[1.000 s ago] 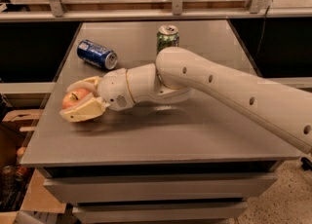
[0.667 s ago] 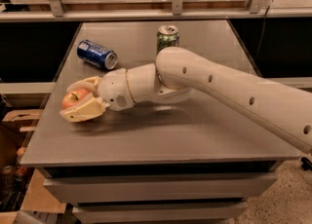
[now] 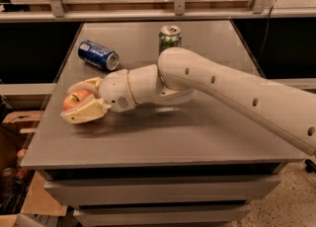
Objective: Pick apple
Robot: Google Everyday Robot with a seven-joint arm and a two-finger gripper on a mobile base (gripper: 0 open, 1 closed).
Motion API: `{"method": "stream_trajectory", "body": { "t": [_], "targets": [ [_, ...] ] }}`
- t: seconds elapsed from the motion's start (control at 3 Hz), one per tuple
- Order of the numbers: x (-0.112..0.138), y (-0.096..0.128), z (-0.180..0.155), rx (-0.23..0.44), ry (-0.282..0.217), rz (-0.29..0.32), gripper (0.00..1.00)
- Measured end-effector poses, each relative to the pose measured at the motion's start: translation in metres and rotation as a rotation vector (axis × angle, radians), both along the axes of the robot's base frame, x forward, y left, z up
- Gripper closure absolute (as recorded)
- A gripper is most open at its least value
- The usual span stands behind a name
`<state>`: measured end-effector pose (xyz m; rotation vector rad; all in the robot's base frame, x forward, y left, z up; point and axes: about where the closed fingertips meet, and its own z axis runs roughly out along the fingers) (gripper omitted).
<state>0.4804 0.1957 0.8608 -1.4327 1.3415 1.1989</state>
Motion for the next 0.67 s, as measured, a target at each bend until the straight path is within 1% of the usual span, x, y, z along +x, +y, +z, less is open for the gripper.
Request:
{"method": "stream_trajectory", "body": {
  "t": [0.33,0.67],
  "targets": [
    [0.005,-0.009,0.016,0.014,-0.029,-0.006,1.00],
    [0.014,-0.023,0.045,0.038,-0.078,-0.016,1.00]
  ]
}}
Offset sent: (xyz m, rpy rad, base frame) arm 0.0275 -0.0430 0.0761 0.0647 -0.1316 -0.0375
